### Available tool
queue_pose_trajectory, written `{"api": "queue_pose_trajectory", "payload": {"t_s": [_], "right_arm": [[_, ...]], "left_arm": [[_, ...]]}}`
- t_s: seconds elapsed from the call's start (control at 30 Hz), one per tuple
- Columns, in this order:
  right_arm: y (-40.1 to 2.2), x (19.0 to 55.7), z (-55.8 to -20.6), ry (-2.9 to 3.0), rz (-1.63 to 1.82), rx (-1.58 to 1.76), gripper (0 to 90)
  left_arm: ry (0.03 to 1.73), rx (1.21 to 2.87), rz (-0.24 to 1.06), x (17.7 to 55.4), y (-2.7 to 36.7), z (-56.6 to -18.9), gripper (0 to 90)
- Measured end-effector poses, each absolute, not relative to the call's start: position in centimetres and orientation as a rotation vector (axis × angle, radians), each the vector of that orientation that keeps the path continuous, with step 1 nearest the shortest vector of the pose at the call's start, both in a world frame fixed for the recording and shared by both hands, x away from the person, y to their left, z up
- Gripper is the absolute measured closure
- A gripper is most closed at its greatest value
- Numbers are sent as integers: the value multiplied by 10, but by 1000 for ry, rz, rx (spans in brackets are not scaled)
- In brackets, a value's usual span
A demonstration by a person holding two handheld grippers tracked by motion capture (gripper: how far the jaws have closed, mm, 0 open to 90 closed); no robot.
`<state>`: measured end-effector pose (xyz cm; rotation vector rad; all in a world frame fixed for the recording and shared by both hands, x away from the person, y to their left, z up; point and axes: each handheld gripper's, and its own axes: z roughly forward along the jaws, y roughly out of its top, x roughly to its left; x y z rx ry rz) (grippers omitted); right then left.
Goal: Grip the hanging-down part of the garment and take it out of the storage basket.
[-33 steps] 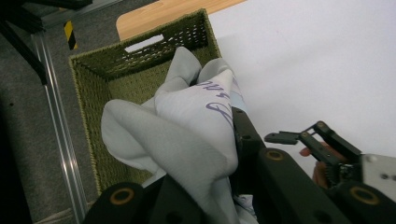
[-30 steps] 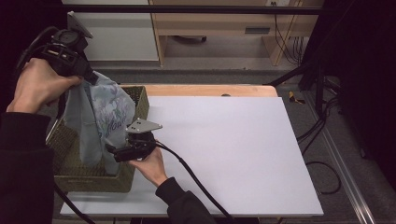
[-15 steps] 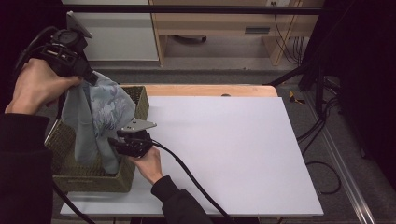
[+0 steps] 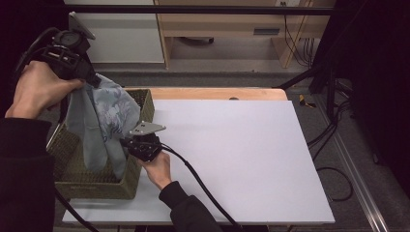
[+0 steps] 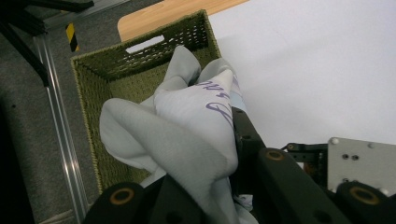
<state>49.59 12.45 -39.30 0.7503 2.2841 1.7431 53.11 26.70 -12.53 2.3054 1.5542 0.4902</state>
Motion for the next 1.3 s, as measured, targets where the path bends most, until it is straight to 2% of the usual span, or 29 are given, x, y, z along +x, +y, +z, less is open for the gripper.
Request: {"api": "queue_pose_trajectory", "payload": {"t_s": [0.5, 0.97, 1.3], "right_arm": [[77, 490, -371, 2213, 1777, 706, 895], [10, 482, -320, 2051, 1817, 665, 896], [-17, 466, -291, 1966, 1779, 598, 896]], "left_arm": [[1562, 2298, 502, 529, 269, -123, 838], [1570, 2281, 487, 528, 273, -125, 839], [1537, 2300, 473, 529, 263, -126, 838]]}}
